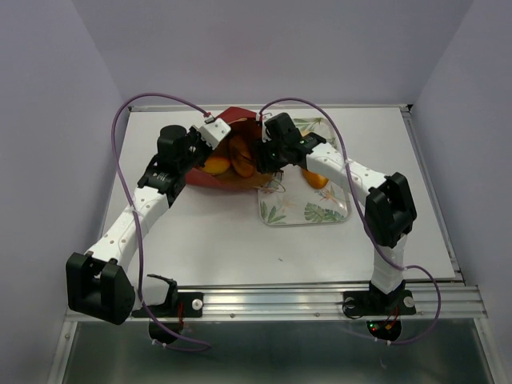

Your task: Take the fake bread out of the paper bag

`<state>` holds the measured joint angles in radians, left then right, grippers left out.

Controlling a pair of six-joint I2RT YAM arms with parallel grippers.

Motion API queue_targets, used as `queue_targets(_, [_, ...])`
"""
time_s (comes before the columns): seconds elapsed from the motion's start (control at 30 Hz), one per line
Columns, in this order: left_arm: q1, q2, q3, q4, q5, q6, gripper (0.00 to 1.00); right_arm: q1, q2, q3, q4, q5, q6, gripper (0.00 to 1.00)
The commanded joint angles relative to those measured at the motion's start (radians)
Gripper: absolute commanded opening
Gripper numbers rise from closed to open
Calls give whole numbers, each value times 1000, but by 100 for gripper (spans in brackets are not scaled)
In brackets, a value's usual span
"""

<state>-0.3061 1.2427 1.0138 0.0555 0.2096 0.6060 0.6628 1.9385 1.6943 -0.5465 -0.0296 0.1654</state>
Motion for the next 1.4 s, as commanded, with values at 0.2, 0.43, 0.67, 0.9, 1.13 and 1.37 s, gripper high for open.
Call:
queue_targets(0.2, [-2,-23,22,37,10,17,0,9,25,74,25,-23,11,55])
queue_targets(0.43, [-2,-23,25,40,8,18,0,9,65,111,25,-67,19,54])
queue_targets(0.67, [-2,-25,23,41,7,23,0,9,82,126,20,-64,16,53])
queue_targets(0.9, [-2,-25,19,46,7,23,0,9,65,140,17,-69,20,13])
queue_targets(1.13, [-2,-26,12,53,5,20,0,9,-7,128,26,-73,29,1])
queue_targets(1.37, [-2,-26,8,56,1,28,0,9,-88,61,49,-10,13,1])
